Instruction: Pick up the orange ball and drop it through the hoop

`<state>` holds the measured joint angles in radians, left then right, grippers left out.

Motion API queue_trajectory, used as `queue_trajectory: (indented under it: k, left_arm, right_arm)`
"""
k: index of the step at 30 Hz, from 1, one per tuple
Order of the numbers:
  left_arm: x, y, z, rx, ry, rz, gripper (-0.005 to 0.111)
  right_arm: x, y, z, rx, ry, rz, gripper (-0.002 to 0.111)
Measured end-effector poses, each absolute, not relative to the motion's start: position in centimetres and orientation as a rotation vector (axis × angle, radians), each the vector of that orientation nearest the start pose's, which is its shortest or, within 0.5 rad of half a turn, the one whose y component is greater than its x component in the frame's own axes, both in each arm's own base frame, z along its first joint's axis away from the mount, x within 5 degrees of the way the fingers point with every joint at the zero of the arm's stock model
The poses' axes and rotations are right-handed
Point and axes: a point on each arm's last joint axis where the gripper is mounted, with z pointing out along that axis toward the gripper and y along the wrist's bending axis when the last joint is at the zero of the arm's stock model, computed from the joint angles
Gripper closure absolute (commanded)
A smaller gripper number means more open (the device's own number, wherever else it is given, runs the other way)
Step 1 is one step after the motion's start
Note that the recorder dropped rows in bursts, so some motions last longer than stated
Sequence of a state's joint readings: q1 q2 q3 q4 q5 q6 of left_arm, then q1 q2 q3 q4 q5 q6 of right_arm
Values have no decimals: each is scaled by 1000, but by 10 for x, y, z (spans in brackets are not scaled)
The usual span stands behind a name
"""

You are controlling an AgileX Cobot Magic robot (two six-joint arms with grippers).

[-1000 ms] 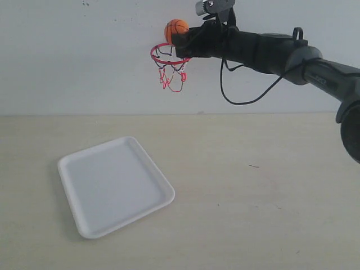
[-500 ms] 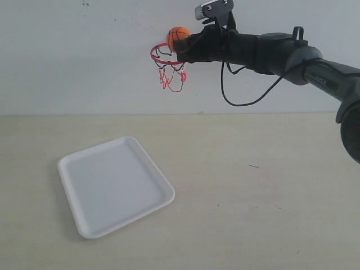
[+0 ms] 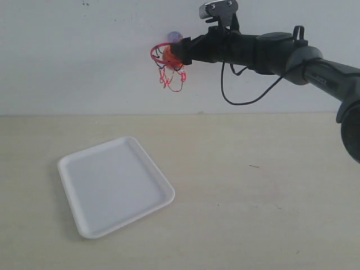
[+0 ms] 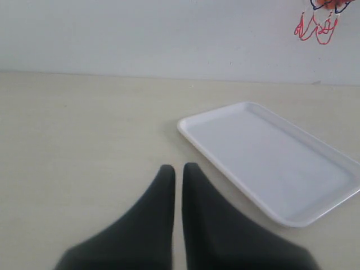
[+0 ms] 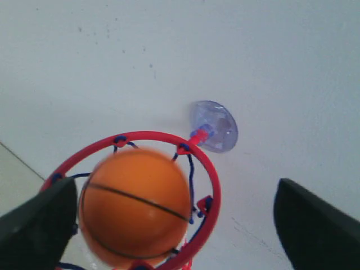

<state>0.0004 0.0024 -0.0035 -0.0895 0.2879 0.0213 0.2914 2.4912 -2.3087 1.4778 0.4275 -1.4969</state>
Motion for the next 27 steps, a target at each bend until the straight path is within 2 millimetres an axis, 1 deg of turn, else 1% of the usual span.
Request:
queue_trajectory:
  k: [4,8,11,16,19,22,25,27]
  left_arm:
    - [55,-2,188,-39,1769,-69,103]
    - [55,-2,188,-39,1769,-69,103]
    - [55,-2,188,-39,1769,-69,103]
    - [55,-2,188,-39,1769,-69,103]
    - [55,-2,188,-39,1769,-69,103]
    - [55,-2,188,-39,1769,-69,103]
    - [55,-2,188,-39,1769,-69,103]
    - [55,-2,188,-39,1769,-69,103]
  right_arm:
    - [547,203,250,-570,1633,559,7]
    - [545,204,249,-593,1630,578,7]
    - [545,204,248,-636,1633,543,7]
    - [539,204,250,-816,1640,435,7]
    - [533,205,252,-907,1668,428,7]
    - [525,205,249,-1070,1717,399,7]
    - [516,198,247,-1193,1807,377,7]
    - [515,186,246,-1198,1895,375,7]
